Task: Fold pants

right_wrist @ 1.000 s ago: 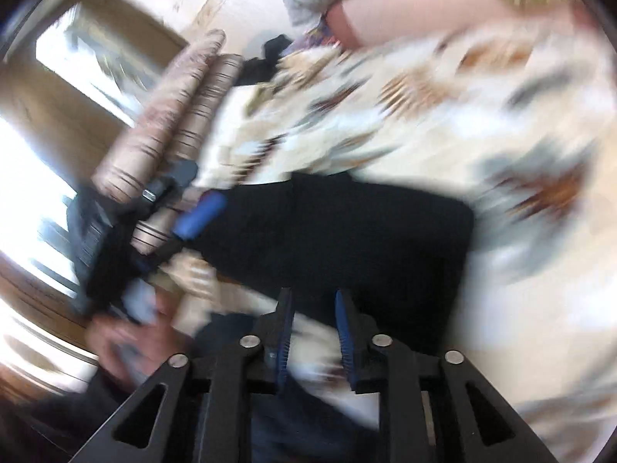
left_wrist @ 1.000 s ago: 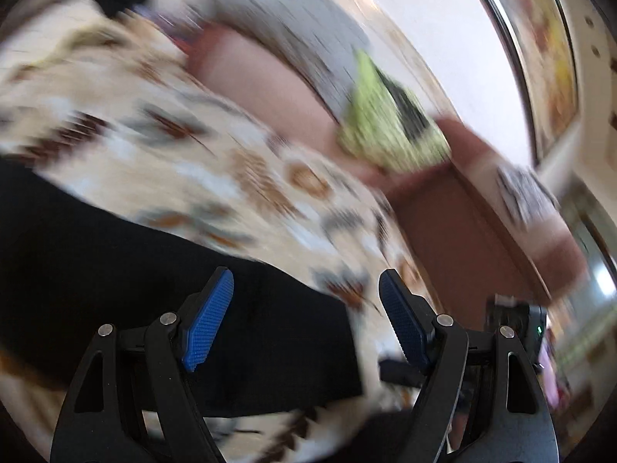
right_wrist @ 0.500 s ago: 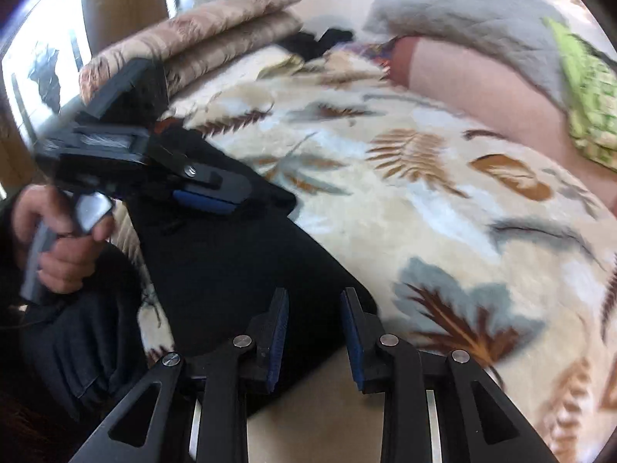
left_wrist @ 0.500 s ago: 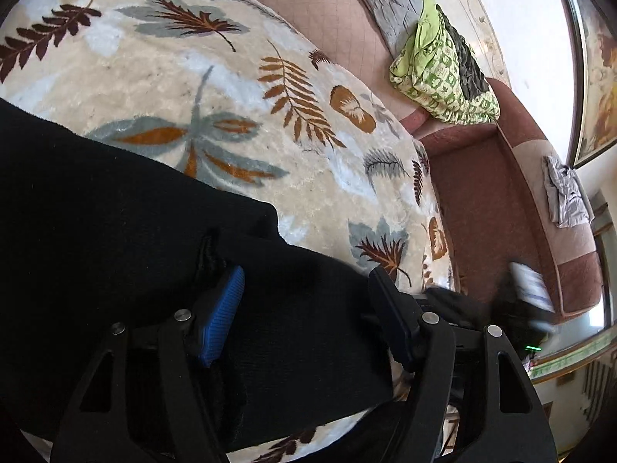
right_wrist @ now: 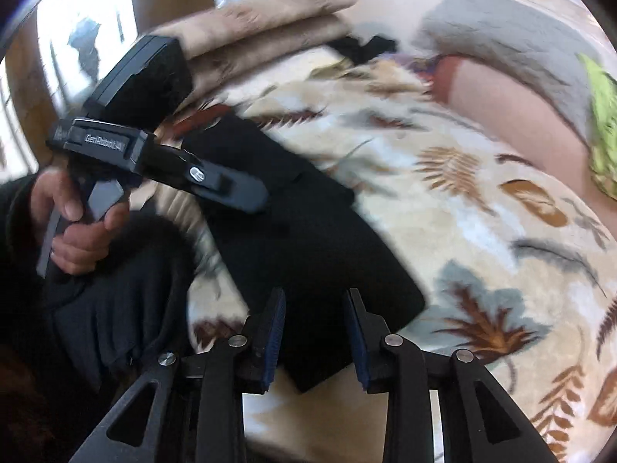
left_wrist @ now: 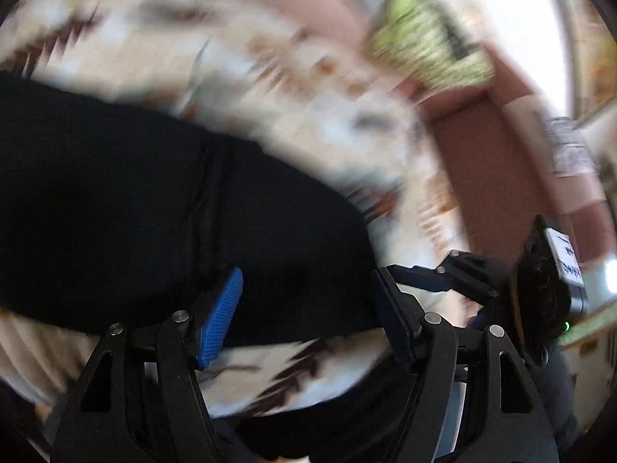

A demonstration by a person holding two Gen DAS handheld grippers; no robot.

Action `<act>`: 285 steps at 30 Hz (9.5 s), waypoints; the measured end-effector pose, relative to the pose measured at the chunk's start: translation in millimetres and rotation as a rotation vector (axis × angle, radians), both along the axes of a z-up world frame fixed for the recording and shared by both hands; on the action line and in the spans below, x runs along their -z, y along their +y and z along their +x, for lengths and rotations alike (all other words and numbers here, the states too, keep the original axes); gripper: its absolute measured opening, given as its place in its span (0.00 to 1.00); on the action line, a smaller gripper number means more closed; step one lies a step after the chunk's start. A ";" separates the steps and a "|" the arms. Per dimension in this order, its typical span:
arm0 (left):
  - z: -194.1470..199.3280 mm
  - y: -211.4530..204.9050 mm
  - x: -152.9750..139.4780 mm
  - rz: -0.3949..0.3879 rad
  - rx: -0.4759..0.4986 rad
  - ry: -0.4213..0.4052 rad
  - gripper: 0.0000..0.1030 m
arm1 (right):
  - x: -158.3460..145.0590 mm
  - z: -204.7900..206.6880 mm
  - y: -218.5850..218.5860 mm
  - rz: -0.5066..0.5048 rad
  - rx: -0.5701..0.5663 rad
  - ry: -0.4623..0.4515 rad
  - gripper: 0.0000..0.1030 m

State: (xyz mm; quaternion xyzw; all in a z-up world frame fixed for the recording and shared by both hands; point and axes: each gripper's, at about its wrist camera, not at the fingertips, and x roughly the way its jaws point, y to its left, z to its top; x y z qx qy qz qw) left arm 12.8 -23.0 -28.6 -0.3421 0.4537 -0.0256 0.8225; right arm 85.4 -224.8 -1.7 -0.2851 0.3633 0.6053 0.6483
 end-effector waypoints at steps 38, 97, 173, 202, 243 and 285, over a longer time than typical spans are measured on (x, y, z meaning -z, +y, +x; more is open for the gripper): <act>-162.6 214.4 34.0 -0.306 -0.747 -0.279 0.24 | 1.1 35.3 -77.6 0.341 0.641 0.609 0.48; -73.4 -10.3 -57.1 0.130 -0.202 -0.309 0.35 | -34.0 23.0 -95.5 0.457 0.714 0.384 0.48; 12.5 82.7 16.8 -0.245 -0.243 0.044 0.77 | 66.8 95.4 -59.5 0.149 0.693 1.011 0.64; 84.2 8.5 -23.4 0.129 -0.128 -0.216 0.62 | 9.8 159.3 -138.5 0.390 0.892 0.533 0.38; 21.2 -111.8 -34.0 0.645 0.087 -0.124 0.88 | -15.9 15.9 -116.5 0.344 0.918 0.240 0.43; 55.3 -89.2 -3.7 0.540 0.022 0.038 1.00 | -2.2 87.4 -106.3 0.248 0.778 0.402 0.60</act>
